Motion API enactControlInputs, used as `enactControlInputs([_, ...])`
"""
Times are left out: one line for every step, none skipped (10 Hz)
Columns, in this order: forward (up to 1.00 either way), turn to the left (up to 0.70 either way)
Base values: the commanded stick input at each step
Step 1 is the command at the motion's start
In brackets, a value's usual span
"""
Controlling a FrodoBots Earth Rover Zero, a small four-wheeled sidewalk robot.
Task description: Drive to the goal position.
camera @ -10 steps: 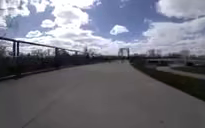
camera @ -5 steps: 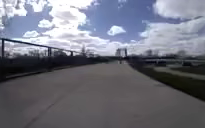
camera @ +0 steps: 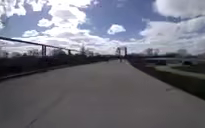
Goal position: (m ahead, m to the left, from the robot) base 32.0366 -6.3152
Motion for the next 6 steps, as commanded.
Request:
enactControlInputs([1.0,0.0])
enactControlInputs([1.0,0.0])
enactControlInputs([1.0,-0.14])
enactControlInputs([1.0,-0.27])
enactControlInputs([1.0,-0.27])
enactControlInputs([1.0,-0.27])
